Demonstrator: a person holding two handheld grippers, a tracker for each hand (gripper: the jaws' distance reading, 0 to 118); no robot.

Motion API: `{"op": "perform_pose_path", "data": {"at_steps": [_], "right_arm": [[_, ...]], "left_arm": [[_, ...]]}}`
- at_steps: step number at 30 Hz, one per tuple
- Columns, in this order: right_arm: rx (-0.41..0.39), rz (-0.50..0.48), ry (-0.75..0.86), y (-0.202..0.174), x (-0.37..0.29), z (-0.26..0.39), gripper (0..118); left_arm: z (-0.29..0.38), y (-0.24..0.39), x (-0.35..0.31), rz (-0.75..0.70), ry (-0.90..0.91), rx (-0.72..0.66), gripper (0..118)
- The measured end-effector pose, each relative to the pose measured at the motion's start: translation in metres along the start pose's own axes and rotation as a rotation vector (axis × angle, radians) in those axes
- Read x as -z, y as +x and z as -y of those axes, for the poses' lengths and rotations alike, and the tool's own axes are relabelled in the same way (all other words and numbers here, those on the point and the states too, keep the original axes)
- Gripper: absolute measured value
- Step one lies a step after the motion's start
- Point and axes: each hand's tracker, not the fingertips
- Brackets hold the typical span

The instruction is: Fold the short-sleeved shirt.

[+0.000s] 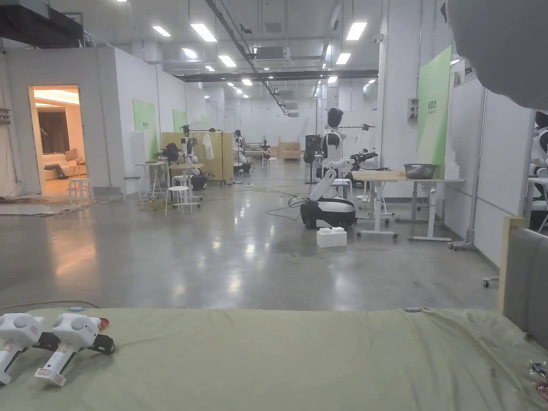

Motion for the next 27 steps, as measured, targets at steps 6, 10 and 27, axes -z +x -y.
{"op": "perform_pose_path", "data": {"at_steps": [6, 10, 27], "right_arm": [[0.005, 0.002, 0.017, -0.0041, -0.0004, -0.0006, 109], [0.008, 0.013, 0.001, -0.0035, 0.003, 0.0012, 118], [-0.001, 0.003, -0.001, -0.0029, 0.0049, 0.0024, 118]], "left_arm": [[-0.0013, 0.0026, -0.0006, -0.006, 0.021, 0.011, 117], [0.0001, 0.0014, -0.004, 0.024, 0.043, 0.003, 118], [-0.0008, 0.002, -0.002, 0.006, 0.024, 0.001, 118]]}}
